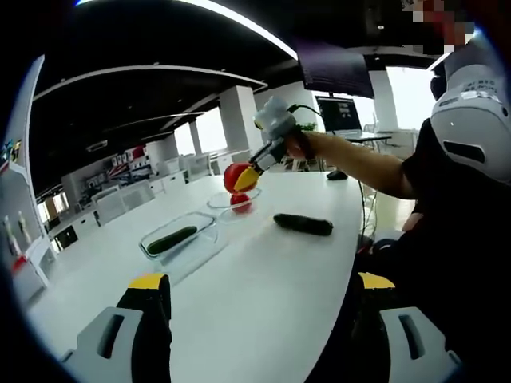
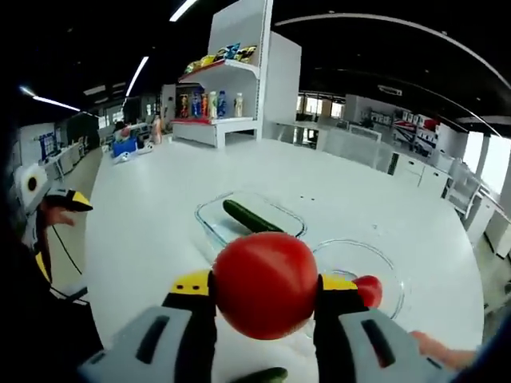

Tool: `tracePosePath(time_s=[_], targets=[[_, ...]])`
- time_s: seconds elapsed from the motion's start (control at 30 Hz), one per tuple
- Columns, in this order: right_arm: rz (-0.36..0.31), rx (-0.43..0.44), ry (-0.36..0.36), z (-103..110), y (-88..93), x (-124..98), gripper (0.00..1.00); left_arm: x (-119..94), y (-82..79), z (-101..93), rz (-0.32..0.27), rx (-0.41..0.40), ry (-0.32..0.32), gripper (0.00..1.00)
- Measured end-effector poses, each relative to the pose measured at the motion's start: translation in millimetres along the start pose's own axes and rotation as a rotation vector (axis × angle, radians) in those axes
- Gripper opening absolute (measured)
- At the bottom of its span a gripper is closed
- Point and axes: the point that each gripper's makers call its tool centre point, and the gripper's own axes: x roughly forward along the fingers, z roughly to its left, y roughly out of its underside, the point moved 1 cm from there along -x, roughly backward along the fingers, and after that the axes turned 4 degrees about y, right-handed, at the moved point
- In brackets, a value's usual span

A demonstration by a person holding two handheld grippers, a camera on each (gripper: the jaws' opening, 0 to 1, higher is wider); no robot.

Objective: Sort the scattered tomatoes and cucumbers on the table and place them into their respective storage containers

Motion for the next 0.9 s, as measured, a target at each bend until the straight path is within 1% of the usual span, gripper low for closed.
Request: tracePosePath(time_s=[0.07, 0.13, 0.2, 0.27, 0.37, 0.4, 0.47, 0.57, 0.6, 0.63, 0.7, 0.8, 0.9], targets=[[-0.006, 0.010, 0.019, -13, -7.9, -1, 0.44, 0, -0.4, -0.5, -0.004, -0.003, 0.004, 0.94], [-0.011, 0.020, 0.031, -20, -13.3, -1, 0.44, 0, -0.4, -0.5, -0.005, -0.005, 0.004, 0.94], [-0.021, 0.033, 0.045, -31, -21.0, -1, 0.44, 0, 0.8, 0.5, 0.003, -0.001, 0.001, 0.94], [-0.024, 0.039, 0.056, -38, -24.6, 3, 0.44, 0, 0.7, 0.8, 0.005, 0.000, 0.000, 0.94], [-0.006, 0.043, 0.079, -47, -23.0, 13, 0.44, 2, -0.6, -0.1, 0.000, -0.002, 0.004, 0.94], [0.017, 0.048, 0.094, -52, -17.3, 22, 0.44, 2, -0.6, -0.5, 0.001, -0.001, 0.005, 0.94], [0.058, 0.053, 0.112, -57, -6.7, 31, 0.44, 3, -0.1, -0.3, 0.004, 0.002, 0.005, 0.94], [0.103, 0.065, 0.122, -61, 10.9, 49, 0.44, 4, 0.9, -1.1, 0.008, 0.001, 0.009, 0.93], [0.113, 0.077, 0.118, -62, 15.6, 54, 0.44, 4, 1.2, -1.6, 0.010, 0.001, 0.011, 0.93], [0.127, 0.110, 0.115, -62, 21.4, 61, 0.44, 4, 1.3, -2.5, 0.010, 0.003, 0.017, 0.94], [0.142, 0.122, 0.116, -61, 28.7, 70, 0.44, 4, 1.4, -2.8, 0.010, 0.002, 0.021, 0.94], [0.162, 0.115, 0.127, -60, 38.4, 81, 0.44, 4, 0.8, -1.3, 0.006, 0.000, 0.016, 0.94], [0.165, 0.113, 0.123, -61, 43.5, 88, 0.44, 6, 2.5, -0.4, 0.005, -0.005, 0.022, 0.94]])
